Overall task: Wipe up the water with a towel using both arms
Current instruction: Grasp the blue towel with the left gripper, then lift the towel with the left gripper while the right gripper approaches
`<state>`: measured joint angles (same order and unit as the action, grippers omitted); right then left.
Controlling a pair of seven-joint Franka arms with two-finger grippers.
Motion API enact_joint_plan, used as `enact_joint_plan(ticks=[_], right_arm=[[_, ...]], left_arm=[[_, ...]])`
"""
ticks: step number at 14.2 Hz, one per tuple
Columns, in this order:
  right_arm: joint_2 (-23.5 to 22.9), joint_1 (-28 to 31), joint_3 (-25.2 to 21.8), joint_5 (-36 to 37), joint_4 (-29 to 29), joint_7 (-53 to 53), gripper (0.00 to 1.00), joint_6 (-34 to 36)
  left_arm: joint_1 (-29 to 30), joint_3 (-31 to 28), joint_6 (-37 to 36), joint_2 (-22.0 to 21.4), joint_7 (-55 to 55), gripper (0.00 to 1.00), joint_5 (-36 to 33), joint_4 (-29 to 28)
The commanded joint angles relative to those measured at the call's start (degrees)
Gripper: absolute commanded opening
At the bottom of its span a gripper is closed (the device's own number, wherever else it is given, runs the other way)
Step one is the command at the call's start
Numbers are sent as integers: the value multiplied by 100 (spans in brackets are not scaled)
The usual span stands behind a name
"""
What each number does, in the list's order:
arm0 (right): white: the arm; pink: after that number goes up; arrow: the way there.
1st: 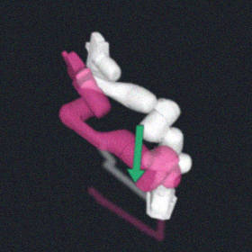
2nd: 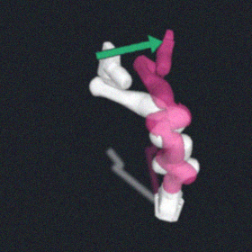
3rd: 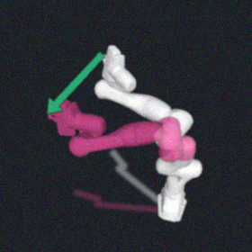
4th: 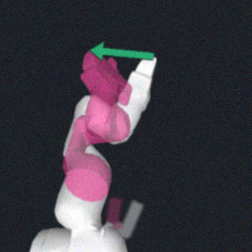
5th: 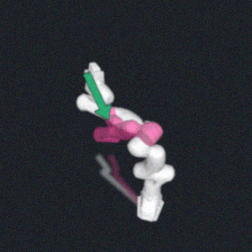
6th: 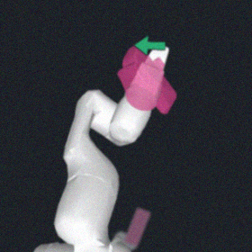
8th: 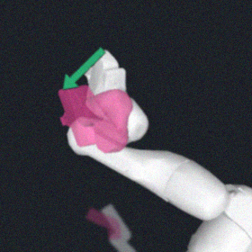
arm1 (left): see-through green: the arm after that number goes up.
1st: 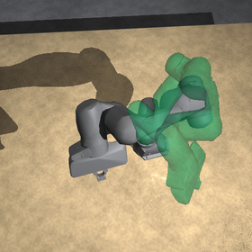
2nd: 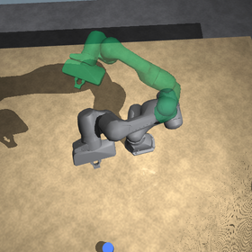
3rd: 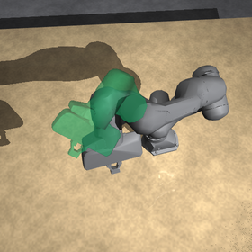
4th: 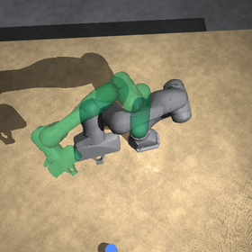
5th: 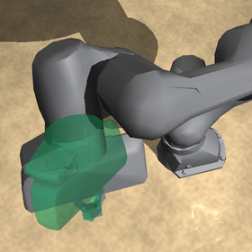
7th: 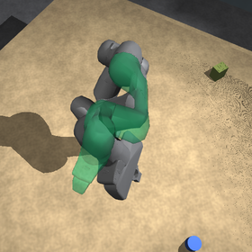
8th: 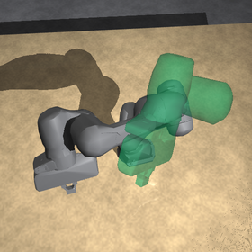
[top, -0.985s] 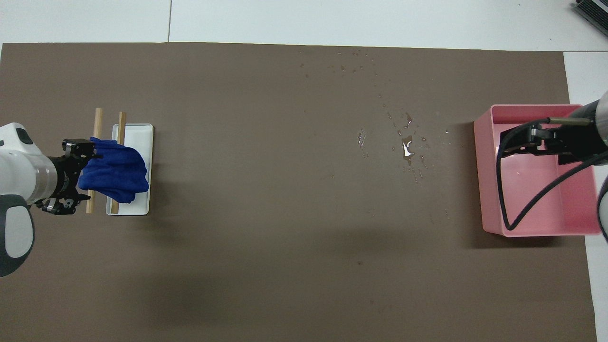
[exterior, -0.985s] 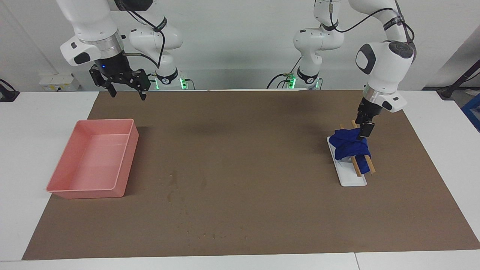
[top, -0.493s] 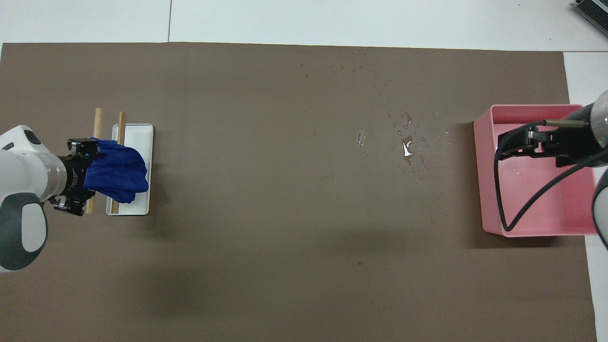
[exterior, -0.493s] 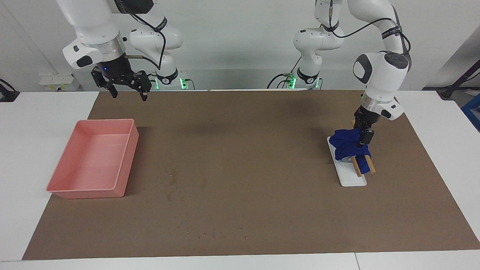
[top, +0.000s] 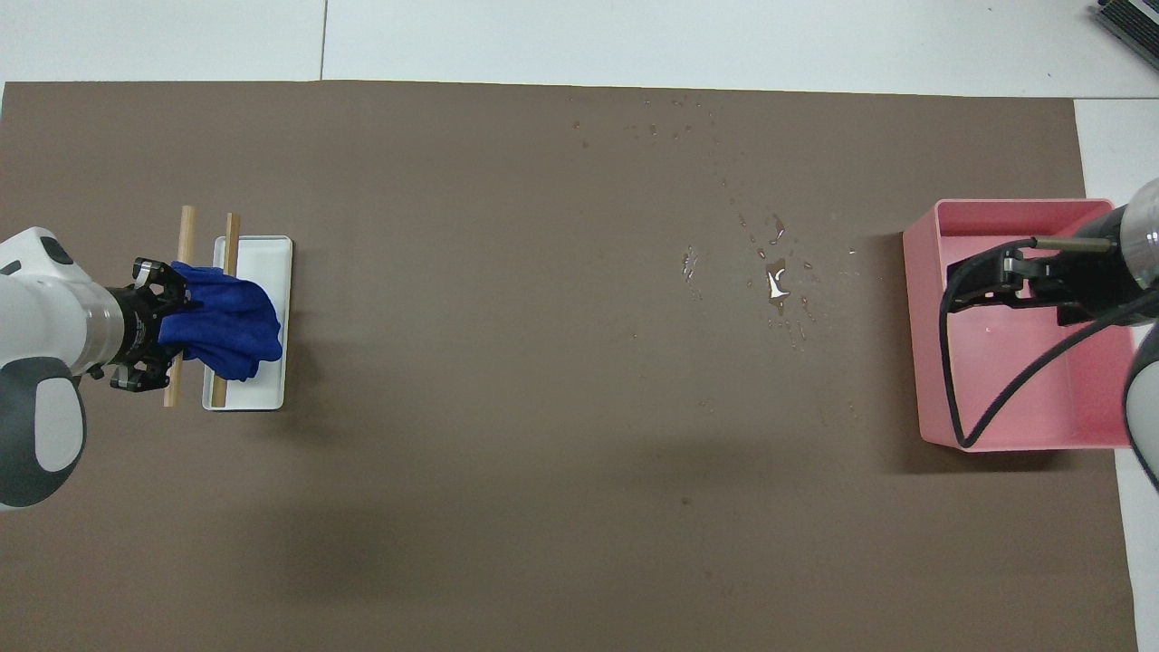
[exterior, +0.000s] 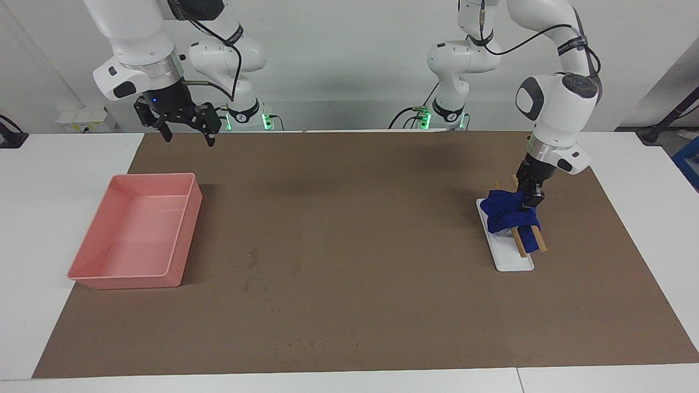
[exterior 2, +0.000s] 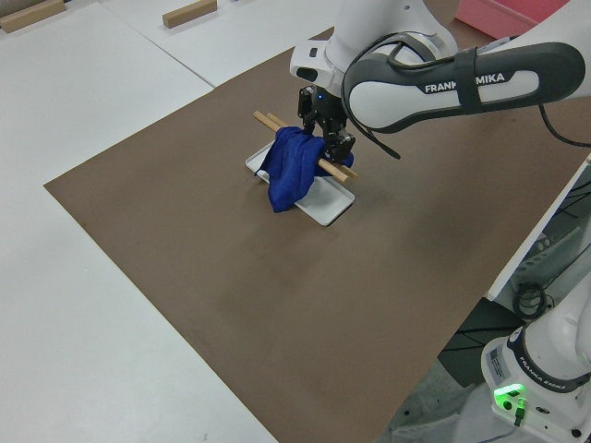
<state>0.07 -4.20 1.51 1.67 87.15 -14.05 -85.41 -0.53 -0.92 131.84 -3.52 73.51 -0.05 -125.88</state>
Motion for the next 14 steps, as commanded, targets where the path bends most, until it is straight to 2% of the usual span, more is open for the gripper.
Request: enact_joint_plan(ticks=[1, 5, 9, 14], right_arm=[[151, 33, -1, 62, 197, 112, 100, -116], [151, 50, -1, 53, 197, 86, 100, -116], [151, 51, -1, 9, 215, 60, 100, -142], [151, 51, -1, -9, 215, 60, 100, -142]], left_arm=[[-44, -31, -517, 273, 111, 1, -56, 519], [-70, -13, -1124, 484, 102, 0, -4, 1178], [-113, 31, -2160, 712, 111, 0, 470, 2258], [-281, 197, -2522, 406, 434, 0, 1182, 2585]])
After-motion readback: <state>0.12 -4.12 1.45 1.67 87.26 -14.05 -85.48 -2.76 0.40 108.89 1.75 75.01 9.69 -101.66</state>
